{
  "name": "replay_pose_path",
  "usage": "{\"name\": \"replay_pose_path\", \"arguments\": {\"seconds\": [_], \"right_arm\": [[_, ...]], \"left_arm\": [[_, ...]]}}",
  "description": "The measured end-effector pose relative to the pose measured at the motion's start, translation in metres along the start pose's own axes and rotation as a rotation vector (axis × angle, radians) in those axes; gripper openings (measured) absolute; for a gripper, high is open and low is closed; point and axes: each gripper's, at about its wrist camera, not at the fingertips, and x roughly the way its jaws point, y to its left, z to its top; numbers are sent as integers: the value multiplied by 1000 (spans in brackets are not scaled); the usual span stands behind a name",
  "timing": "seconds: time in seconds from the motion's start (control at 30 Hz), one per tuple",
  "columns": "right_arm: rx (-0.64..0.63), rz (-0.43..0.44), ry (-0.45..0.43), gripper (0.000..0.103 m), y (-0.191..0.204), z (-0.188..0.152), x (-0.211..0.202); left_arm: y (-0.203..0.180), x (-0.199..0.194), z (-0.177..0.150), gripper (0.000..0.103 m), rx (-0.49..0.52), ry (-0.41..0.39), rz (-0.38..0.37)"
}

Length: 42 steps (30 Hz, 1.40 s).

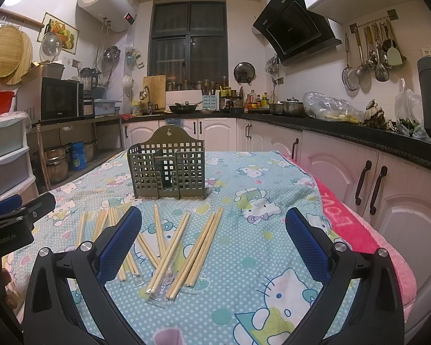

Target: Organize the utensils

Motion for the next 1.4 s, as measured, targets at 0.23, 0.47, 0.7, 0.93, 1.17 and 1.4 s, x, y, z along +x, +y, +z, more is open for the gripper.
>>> {"name": "replay_pose_path", "arguments": {"seconds": [0.23,0.47,0.7,0.93,1.17,1.4], "right_arm": [[-5,6,6,97,2,-1,2],[-28,68,31,97,8,3,13],[-70,147,92,97,20,13,34],[-105,221,172,97,35,20,60],[-136,261,242,97,47,29,89],[-167,276,316,97,54,36,128]], "left_arm": [[-1,3,5,92,-10,6,10],[14,5,3,92,-27,17,28],[31,15,5,92,-46,62,52],[52,26,9,92,-89,106,68],[73,41,19,92,-141,138,57],[86,67,25,92,-187,222,18]]}}
